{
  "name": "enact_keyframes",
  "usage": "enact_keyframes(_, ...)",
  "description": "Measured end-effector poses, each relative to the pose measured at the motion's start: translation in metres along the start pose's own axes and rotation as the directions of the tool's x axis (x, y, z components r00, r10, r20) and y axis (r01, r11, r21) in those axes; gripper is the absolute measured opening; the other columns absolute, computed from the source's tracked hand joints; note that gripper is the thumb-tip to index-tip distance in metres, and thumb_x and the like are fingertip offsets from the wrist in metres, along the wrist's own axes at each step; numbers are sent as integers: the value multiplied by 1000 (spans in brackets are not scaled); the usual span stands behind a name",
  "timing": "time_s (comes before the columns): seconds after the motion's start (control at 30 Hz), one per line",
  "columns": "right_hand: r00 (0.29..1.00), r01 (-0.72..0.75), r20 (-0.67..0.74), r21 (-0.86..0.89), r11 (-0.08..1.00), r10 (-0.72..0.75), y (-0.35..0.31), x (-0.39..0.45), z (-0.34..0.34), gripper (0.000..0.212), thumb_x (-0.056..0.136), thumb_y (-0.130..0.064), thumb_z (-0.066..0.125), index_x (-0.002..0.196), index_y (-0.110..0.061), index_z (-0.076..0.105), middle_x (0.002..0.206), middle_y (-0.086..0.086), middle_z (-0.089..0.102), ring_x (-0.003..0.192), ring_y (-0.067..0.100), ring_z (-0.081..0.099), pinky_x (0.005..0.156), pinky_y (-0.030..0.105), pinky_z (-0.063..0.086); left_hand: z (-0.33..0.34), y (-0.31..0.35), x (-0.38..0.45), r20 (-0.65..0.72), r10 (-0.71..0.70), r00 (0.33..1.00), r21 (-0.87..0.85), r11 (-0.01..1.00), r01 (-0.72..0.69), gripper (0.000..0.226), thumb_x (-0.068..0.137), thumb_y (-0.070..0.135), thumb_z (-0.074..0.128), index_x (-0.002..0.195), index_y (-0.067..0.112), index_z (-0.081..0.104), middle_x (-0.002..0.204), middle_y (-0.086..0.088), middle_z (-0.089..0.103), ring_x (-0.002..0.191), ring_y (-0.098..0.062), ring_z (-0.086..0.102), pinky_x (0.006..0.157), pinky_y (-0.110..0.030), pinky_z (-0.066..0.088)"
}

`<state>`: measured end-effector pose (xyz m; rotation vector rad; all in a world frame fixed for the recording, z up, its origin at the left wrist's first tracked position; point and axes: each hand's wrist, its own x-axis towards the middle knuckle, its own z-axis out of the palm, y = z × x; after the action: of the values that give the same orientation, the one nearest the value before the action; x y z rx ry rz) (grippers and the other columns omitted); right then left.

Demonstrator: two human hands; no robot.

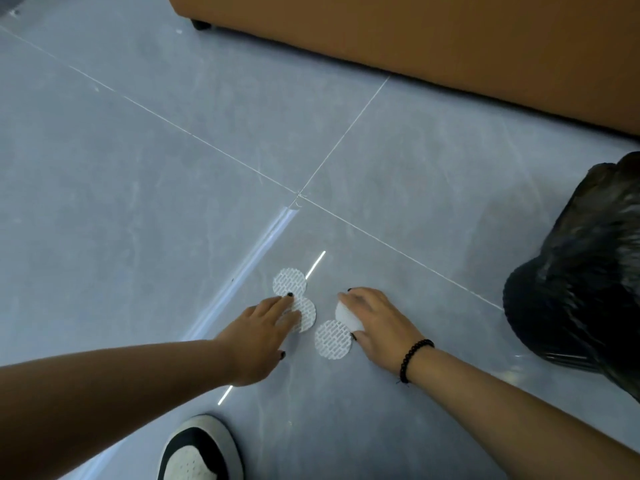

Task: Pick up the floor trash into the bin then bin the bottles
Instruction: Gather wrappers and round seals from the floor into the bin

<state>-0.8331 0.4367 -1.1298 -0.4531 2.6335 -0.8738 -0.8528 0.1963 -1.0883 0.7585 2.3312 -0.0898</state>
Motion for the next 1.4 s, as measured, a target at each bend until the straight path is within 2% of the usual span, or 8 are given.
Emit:
enact_keyframes(0.13,984,-172,-45,-15,985,171,7,9,-15,75,81,-22,70,145,-18,31,142,1,32,131,18,25,112,27,27,2,0,2,-111,-9,994,-21,1000,7,76,93,36,55,152,12,14,156,-9,19,143,-28,21,115,-37,25)
enact_keyframes(0.23,937,-343,-83,-48,938,339,8,23,-24,76,73,-32,78,137,-18,39,131,3,34,123,23,28,104,27,33,-2,0,16,-123,105,987,104,990,-92,73,82,31,70,142,10,35,137,-13,46,116,-32,52,89,-40,50)
enact_keyframes(0.47,909,-411,-22,108,905,415,8,31,-30,68,66,-23,84,124,-17,51,120,3,38,120,20,35,96,20,32,-21,9,41,-99,64,993,257,966,-37,54,90,27,61,135,11,36,131,-9,38,117,-28,42,88,-35,37)
enact_keyframes(0.6,905,-403,-59,196,894,421,13,29,-55,59,62,-22,86,114,-19,59,108,0,48,91,12,50,89,20,40,-17,0,32,-70,-36,997,-237,971,18,19,86,32,67,98,19,60,101,2,55,95,-18,55,76,-24,40)
enact_keyframes(0.7,911,-410,68,58,910,406,16,35,-70,58,63,-25,86,113,-22,58,104,-3,50,87,12,50,81,23,43,-24,1,31,1,-206,979,-685,713,150,23,75,31,80,69,25,58,73,10,57,71,-7,53,60,-13,39)
enact_keyframes(0.93,866,-445,145,-214,870,479,13,25,-58,48,67,-25,81,105,-14,54,115,6,47,107,24,49,86,38,50,-37,-16,55,-184,-267,946,-347,918,192,25,77,33,76,99,24,66,130,1,43,123,-25,36,97,-34,36)
enact_keyframes(1.2,852,-485,212,-24,874,478,13,24,-61,38,67,-17,81,86,-18,48,95,0,56,85,17,54,63,22,44,-23,-11,50,-160,-337,928,-312,909,276,34,80,27,73,109,19,58,116,-4,42,113,-25,38,87,-31,38)
enact_keyframes(1.4,856,-489,247,105,866,454,12,23,-55,58,69,-14,80,117,-23,50,91,-2,51,85,16,52,67,19,41,-29,-1,40,-122,-409,904,-594,760,264,48,71,20,82,99,20,43,98,0,48,80,-16,48,64,-23,36)
